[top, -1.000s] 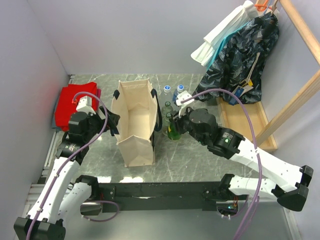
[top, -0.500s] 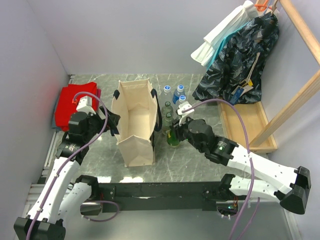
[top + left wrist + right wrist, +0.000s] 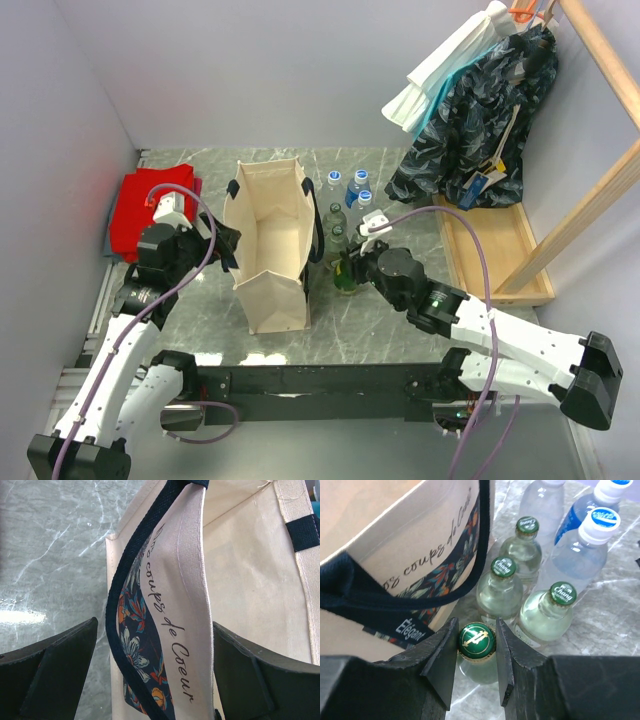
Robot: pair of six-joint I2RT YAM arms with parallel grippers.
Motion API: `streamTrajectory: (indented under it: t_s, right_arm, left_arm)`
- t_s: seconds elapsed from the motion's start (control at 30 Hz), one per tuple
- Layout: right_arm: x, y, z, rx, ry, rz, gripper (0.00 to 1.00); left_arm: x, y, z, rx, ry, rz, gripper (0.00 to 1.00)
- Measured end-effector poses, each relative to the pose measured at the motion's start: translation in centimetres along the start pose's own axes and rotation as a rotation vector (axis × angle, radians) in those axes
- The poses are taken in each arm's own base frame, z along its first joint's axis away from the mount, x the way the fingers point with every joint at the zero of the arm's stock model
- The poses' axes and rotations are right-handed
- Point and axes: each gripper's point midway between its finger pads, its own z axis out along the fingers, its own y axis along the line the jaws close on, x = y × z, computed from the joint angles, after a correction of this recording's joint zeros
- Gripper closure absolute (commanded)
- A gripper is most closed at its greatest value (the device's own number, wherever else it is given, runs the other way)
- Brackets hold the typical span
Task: Take the beverage out of the canvas bag
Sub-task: Place the drink at the center of the board.
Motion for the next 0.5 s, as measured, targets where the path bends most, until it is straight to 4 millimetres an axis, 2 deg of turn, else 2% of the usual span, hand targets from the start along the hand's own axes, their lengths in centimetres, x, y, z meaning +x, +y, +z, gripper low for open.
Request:
streamTrajectory:
  t_s: [0.23,0.5]
  right_arm:
    - [-1.0,-0.5,0.5,0.030,-0.041,0.022,1.00]
    - [0.1,-0.7,1.5,0.046,-0.010,0.026,1.00]
  left_arm:
    - [0.0,0.0,0.0,0.001,0.001,0.001,0.04]
    - [0.1,-0.1,0.0,0.002,0.001,0.001,0.04]
